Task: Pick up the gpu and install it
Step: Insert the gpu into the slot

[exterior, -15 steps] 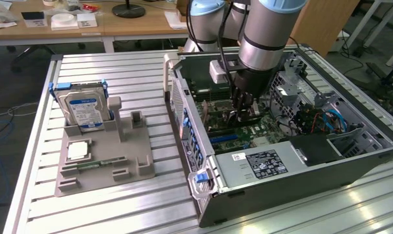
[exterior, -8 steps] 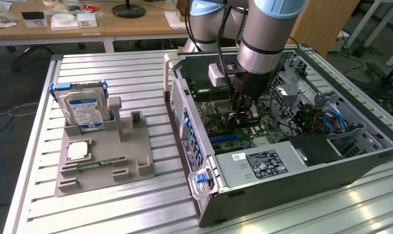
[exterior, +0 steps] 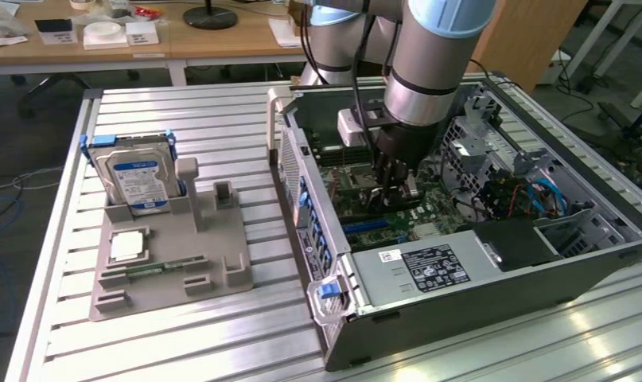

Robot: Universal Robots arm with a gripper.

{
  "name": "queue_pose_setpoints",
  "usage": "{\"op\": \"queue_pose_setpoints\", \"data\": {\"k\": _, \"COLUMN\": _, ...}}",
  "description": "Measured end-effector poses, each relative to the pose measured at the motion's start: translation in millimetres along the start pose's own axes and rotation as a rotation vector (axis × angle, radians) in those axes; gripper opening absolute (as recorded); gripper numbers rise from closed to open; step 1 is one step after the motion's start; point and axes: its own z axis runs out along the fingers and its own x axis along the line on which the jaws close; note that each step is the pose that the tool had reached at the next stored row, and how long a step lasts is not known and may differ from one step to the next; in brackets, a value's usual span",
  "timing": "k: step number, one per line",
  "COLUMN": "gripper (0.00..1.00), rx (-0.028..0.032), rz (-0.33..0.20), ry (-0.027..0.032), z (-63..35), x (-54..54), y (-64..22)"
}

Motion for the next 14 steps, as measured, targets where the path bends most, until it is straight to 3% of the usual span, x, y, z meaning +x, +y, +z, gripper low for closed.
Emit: {"op": "queue_pose_setpoints", "data": {"k": 14, "gripper": 0.28, "rx": 0.0001, "rz": 0.0, "ry": 0.0, "z": 16.6, "x": 1.1, "y": 7.2}}
